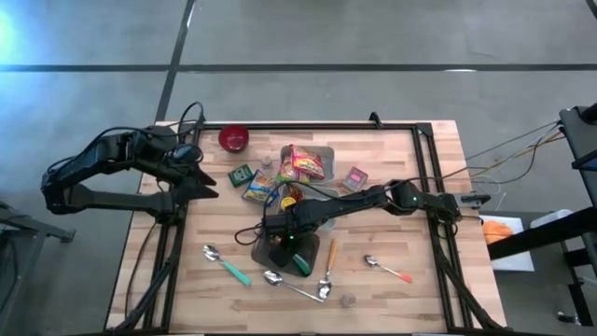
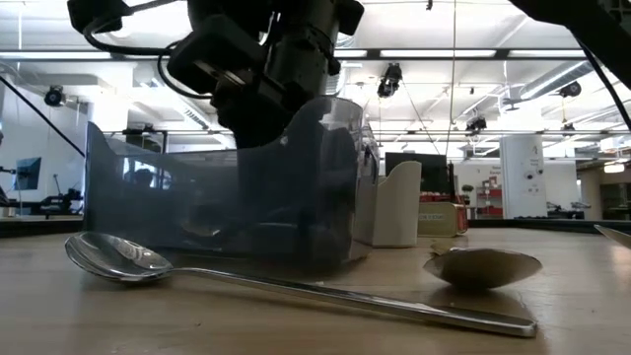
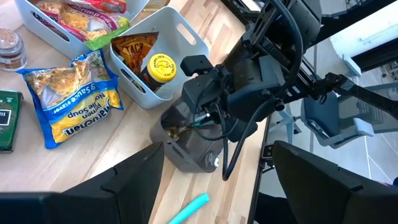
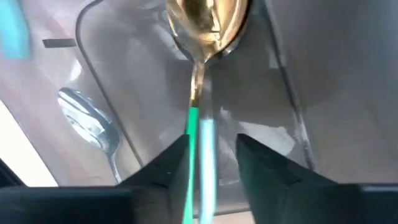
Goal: Pick & Place Food Item
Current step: Put the blue spoon into the black bin, then put the top brown seasoning bottle into the bottom gray bin
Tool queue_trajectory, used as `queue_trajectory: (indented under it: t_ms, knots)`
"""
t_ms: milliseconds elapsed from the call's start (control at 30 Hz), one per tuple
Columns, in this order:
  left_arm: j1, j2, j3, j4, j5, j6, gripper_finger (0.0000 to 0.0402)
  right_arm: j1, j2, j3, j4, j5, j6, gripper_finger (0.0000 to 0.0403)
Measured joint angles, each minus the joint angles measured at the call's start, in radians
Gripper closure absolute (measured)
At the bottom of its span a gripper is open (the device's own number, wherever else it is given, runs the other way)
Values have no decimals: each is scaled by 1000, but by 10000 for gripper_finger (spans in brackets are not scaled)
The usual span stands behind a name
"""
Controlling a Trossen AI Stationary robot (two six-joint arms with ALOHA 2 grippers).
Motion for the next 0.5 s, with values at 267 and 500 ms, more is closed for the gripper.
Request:
queue_trajectory:
  t_ms: [267, 500]
  knots:
    - [0, 0, 0, 0, 0, -25, 96, 0, -2, 54, -1, 1, 5, 186]
    - [0, 34, 0, 4, 0, -45, 96, 2, -11, 157, -67, 3, -24, 182]
